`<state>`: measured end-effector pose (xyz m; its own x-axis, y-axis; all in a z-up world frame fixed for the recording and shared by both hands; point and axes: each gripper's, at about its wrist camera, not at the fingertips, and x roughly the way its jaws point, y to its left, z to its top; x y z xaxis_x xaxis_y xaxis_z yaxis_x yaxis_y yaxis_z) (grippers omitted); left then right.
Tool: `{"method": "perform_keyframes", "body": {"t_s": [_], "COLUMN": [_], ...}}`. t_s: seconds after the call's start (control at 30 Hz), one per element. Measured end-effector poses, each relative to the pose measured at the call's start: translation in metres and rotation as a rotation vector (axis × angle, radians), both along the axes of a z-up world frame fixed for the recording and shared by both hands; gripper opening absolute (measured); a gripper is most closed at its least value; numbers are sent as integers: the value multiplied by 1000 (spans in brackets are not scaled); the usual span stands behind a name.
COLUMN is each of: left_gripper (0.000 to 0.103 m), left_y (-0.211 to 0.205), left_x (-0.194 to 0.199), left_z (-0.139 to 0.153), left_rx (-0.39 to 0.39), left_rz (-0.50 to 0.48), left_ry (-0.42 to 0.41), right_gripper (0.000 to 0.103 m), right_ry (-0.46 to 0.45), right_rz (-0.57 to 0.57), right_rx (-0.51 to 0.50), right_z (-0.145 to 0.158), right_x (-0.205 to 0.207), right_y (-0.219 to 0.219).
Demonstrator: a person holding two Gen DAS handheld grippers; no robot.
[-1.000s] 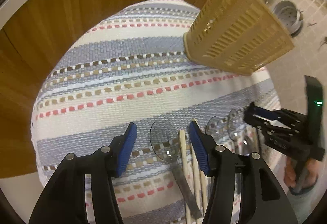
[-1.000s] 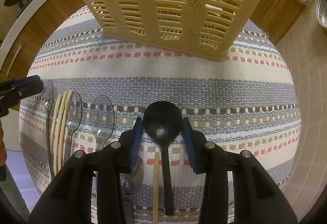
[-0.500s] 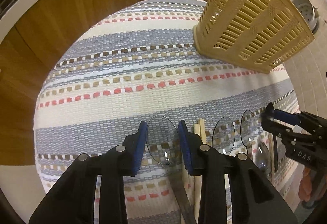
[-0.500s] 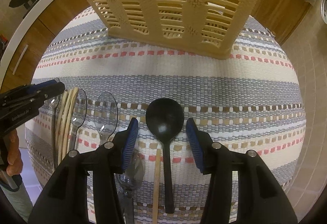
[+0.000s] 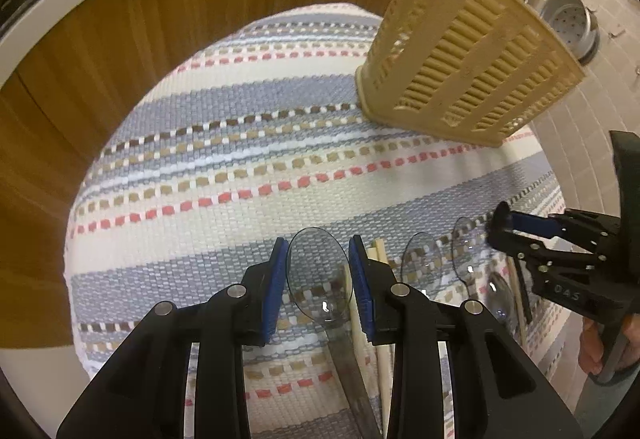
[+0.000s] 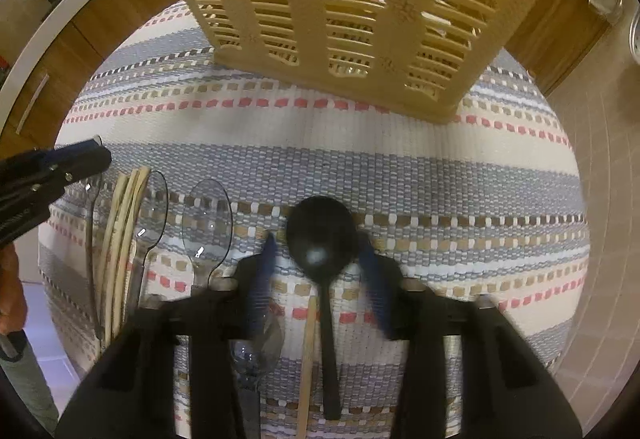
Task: Organize utensils
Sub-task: 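Lift the spoon and ladle with both tools over the beige basket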
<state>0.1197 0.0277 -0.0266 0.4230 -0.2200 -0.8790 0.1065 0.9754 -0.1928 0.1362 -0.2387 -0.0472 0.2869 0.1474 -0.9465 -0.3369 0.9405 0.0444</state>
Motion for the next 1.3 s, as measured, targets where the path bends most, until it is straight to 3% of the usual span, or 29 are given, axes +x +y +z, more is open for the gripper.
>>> {"method": "perform_keyframes", "body": {"t_s": [0.13,0.33,0.7,0.9,0.97,1.1,1.3], "left_gripper": [29,29,29,29,29,29,29], "left_y": [-2,-12,-19,-33,-38,-44,-53], "left_x": [-6,-25,-44,-18,-9,9,55], "left_z": [13,54,167,226,241,257,239], "left_rx": [-30,-54,-99,-107,-101,-83,-47], "left_rz": [-19,-59,-87,-78,-70,-57,-31], "left_ry": [-55,-187,-512,-659,-691,-731,-727], "right_gripper": [34,34,34,34,34,34,34], "right_ry": [-55,-165,-566,-807,-879,-927,-945], "right_rz": [8,18,-10,-105,-135,-190,-254], "right_rx": [10,92,341,419,438,441,418], "right_z": [11,53,170,218,226,222,191], "right_x": [-11,-37,-70,-56,-45,-7,36], "right_y": [-1,-17,-49,-64,-69,-74,-79]}}
